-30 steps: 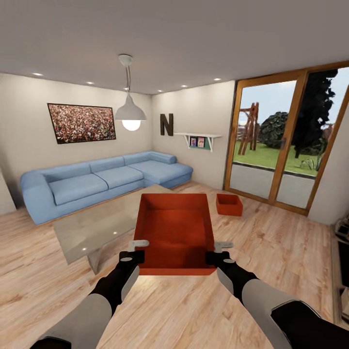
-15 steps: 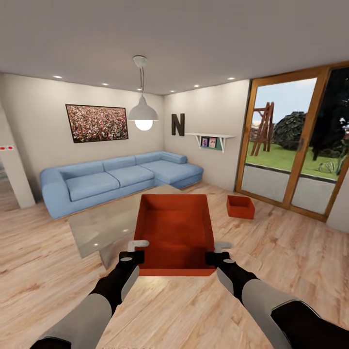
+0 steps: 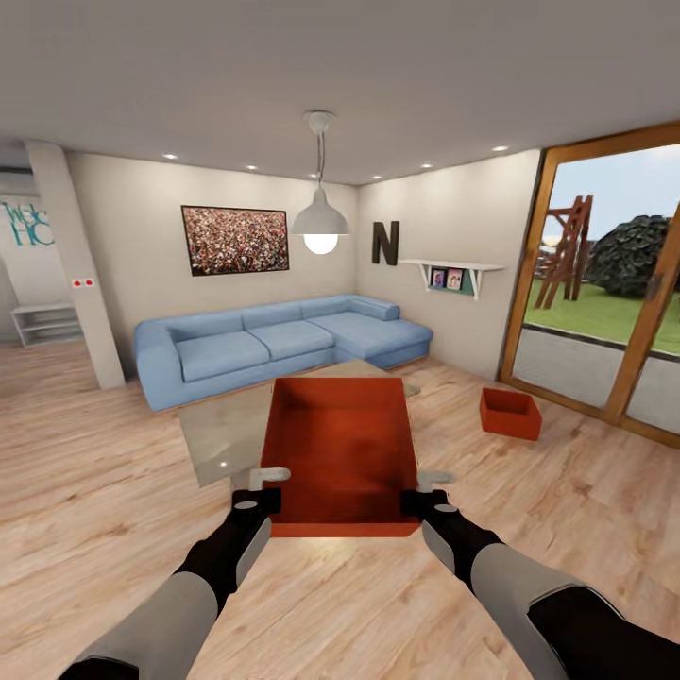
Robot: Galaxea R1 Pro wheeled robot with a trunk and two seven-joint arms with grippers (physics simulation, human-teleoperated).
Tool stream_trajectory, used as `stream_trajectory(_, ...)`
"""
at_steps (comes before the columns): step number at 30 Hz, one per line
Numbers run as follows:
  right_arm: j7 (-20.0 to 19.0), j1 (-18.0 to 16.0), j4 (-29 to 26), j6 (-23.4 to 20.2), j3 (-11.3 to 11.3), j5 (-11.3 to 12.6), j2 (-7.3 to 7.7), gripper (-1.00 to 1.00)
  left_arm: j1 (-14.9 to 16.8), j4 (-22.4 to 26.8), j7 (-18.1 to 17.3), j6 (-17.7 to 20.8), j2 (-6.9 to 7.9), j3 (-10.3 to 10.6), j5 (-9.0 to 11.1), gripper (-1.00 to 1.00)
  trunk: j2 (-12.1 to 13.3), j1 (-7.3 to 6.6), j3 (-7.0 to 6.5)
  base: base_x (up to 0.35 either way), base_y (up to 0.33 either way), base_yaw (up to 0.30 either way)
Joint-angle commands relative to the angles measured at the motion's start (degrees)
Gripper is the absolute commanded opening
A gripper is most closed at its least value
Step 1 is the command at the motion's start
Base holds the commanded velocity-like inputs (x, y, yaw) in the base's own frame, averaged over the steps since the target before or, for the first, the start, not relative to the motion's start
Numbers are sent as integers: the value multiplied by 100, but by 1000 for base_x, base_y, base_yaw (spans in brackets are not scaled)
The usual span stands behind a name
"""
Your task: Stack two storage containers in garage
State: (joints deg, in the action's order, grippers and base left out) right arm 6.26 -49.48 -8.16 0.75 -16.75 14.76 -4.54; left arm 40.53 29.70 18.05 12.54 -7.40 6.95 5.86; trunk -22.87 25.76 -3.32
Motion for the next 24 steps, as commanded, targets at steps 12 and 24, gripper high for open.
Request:
stream_trajectory(12,50,0,60,13,119,71,41,-100,5,27,541,-6,11,-9,-111,-100,-5,2,2,0,0,271)
stream_trajectory(24,50,0,60,13,119,71,41,-100,5,27,541,-6,11,-9,-111,-100,-5,2,2,0,0,271)
